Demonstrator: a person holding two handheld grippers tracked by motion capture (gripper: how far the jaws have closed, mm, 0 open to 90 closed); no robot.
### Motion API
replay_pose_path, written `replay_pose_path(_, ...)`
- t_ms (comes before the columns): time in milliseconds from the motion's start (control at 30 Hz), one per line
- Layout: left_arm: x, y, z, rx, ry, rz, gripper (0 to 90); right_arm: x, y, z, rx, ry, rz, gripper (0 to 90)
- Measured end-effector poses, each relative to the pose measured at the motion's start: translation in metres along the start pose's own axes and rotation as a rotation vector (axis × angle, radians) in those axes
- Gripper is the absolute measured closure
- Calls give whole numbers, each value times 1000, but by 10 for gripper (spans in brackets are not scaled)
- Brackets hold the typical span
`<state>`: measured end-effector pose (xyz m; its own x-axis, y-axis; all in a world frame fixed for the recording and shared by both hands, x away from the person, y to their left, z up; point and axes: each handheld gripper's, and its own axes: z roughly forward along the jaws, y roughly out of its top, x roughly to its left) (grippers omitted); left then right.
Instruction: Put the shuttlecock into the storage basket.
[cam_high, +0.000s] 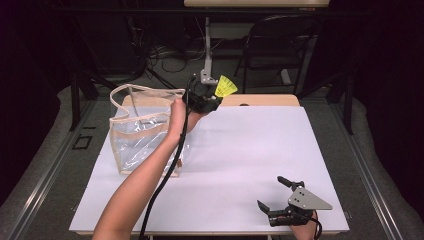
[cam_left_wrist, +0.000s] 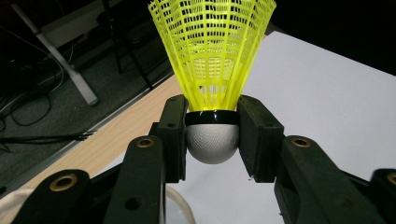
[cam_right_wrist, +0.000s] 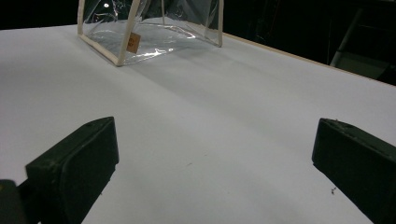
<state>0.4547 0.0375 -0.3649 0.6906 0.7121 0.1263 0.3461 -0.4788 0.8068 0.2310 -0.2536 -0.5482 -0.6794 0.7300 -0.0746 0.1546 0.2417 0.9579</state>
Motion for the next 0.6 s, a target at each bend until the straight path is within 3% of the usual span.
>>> replay_pose_path(600, 11, -1, -12, -10, 23, -1, 648, 0, 0, -1, 3, -6, 1, 1)
